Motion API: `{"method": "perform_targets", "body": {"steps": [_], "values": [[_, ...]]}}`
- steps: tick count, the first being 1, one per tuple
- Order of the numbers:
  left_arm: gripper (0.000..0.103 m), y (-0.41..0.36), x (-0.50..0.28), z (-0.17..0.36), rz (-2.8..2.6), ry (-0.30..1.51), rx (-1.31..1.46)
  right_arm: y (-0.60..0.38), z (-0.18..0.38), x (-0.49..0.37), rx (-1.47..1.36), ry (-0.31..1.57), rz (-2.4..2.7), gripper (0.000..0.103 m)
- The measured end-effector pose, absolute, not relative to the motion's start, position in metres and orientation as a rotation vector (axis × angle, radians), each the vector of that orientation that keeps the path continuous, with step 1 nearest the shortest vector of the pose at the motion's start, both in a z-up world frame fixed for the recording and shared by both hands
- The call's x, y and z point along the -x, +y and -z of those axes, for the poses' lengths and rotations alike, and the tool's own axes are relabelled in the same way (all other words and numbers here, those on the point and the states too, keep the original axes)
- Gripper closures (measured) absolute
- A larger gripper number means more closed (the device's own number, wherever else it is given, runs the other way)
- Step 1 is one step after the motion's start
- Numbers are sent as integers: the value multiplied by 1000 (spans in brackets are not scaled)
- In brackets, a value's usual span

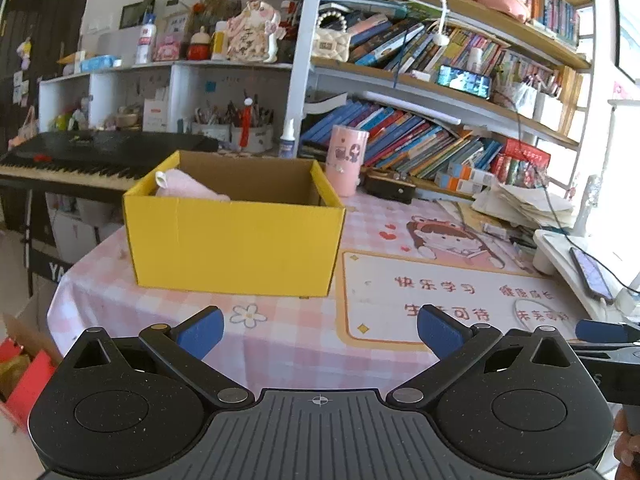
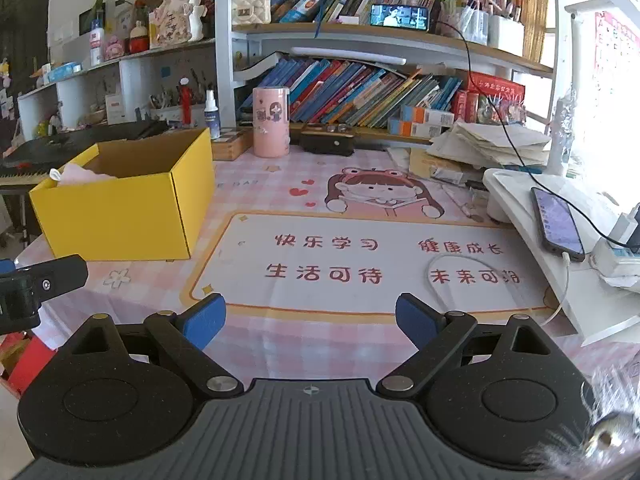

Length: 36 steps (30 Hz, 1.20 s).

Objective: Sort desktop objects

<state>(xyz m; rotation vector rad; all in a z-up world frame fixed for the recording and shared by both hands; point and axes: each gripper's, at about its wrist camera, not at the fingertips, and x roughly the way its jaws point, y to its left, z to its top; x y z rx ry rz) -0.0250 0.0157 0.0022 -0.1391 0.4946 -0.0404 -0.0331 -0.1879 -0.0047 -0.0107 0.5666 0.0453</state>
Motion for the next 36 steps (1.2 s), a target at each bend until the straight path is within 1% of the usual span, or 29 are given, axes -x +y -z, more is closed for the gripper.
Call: {"method": "perform_targets", "body": {"steps": [13,36], "values": [[0,11,23,-1,-9,524,112,-188,7,30,13,590,-71,11],[0,11,16,5,24,581,168,-192,8,30,21,603,-81,11]]}}
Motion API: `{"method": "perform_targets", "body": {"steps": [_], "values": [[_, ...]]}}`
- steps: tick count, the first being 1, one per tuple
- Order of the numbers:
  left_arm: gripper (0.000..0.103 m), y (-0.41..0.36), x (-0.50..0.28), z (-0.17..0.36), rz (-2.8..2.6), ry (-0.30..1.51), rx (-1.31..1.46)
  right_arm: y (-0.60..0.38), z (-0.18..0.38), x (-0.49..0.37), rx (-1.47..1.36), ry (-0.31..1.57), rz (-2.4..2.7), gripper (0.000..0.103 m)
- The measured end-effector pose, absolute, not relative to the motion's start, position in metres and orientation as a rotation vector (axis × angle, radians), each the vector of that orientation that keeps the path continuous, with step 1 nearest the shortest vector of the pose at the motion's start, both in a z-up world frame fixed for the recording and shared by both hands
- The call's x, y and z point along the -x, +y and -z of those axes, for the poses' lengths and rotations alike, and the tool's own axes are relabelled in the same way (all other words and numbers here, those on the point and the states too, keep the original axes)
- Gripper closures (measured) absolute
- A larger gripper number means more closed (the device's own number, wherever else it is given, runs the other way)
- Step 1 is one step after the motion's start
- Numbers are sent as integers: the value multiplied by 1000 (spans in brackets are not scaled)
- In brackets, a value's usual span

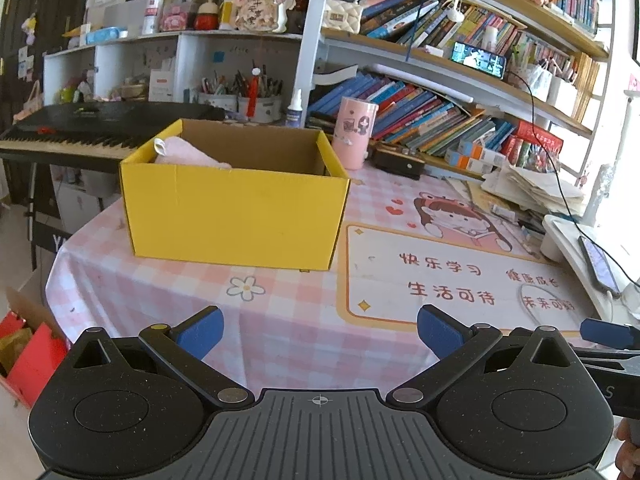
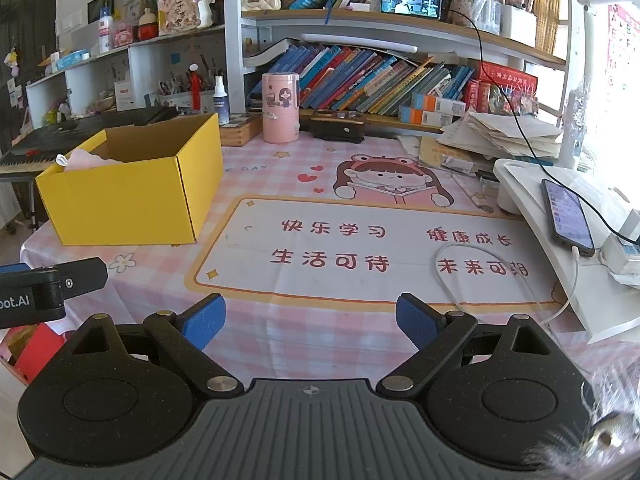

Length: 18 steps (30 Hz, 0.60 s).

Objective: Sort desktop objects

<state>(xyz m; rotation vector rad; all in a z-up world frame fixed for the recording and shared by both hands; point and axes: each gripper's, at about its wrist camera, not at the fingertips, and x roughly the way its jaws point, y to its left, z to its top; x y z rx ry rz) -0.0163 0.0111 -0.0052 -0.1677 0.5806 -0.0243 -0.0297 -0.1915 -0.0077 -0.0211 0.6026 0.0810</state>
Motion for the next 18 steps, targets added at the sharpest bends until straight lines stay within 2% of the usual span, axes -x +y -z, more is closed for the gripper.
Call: {"method": "perform_targets", "body": {"steps": [18], "values": [[0,7,16,4,33,585,142,-190,8,29,33,608,-93,11]]}}
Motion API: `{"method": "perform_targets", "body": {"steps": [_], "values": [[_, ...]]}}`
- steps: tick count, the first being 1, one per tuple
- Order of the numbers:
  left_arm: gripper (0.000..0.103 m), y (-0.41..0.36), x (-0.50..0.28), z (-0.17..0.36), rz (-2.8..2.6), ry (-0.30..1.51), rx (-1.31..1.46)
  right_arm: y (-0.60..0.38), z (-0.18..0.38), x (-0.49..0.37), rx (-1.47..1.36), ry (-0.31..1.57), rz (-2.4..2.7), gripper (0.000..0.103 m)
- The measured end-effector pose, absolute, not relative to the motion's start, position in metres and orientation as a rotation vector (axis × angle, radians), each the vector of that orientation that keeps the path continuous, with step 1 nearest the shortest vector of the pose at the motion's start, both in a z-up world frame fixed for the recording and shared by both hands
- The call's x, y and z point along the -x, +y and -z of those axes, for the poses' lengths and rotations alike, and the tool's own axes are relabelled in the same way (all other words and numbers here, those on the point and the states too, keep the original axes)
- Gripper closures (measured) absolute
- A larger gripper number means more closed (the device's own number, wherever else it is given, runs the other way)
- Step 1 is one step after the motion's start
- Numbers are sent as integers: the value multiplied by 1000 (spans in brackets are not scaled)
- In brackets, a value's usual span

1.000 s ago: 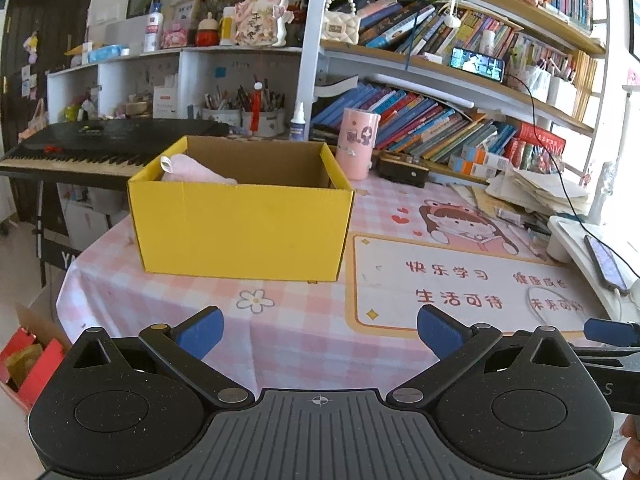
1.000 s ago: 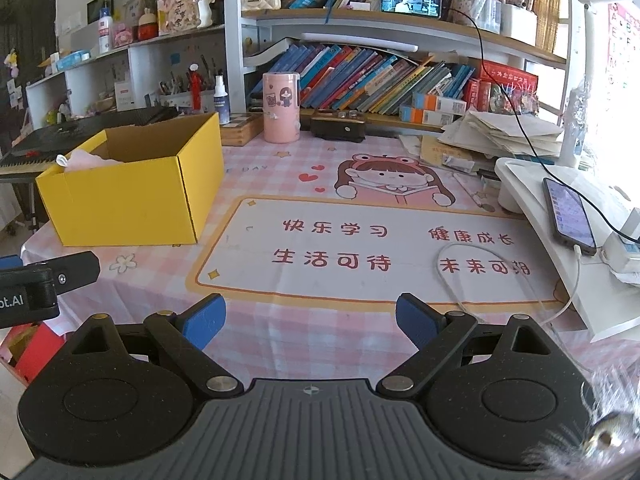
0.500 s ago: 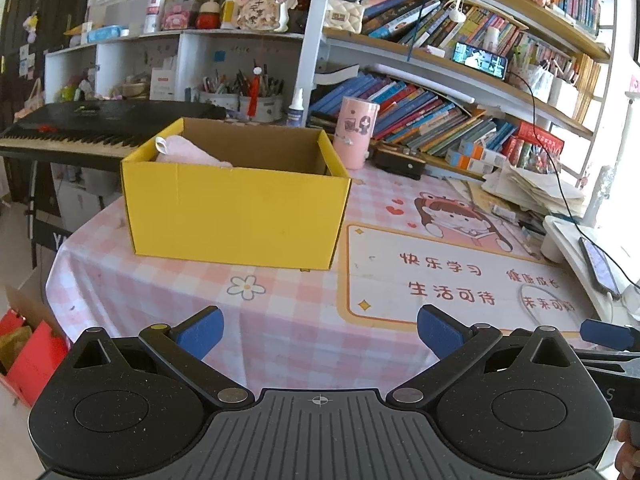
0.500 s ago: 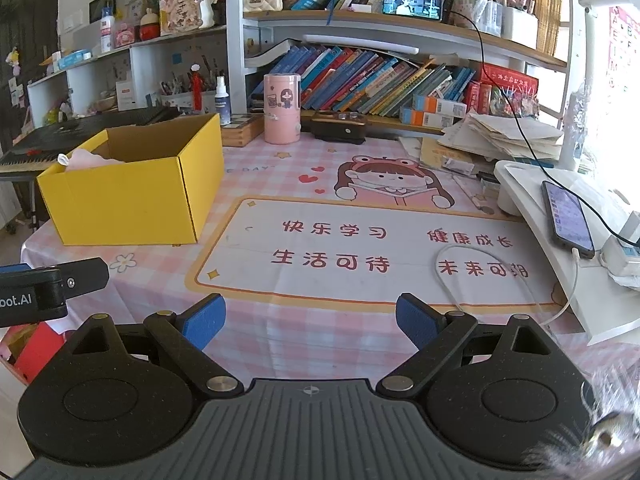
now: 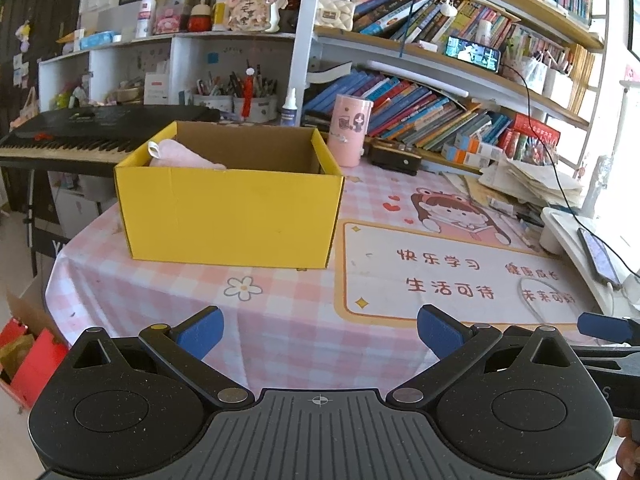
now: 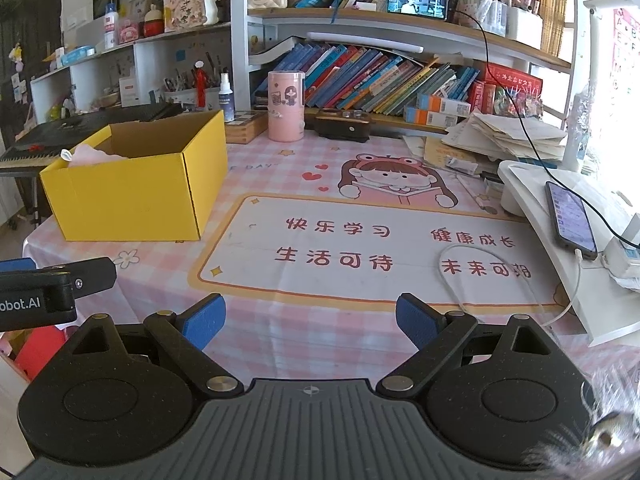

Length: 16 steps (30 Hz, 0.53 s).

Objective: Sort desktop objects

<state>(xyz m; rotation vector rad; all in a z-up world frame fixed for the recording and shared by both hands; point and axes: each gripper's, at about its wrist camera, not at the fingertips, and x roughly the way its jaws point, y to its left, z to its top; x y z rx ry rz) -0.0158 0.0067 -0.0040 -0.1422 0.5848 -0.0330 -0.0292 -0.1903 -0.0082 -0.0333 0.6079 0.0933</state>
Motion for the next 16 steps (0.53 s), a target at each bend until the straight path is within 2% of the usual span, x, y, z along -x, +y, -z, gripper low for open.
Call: {"method": "perform_targets", "body": {"steps": [16], "values": [[0,12,13,4,2,564,154,-190,12,25,30,618,-86,11]]}}
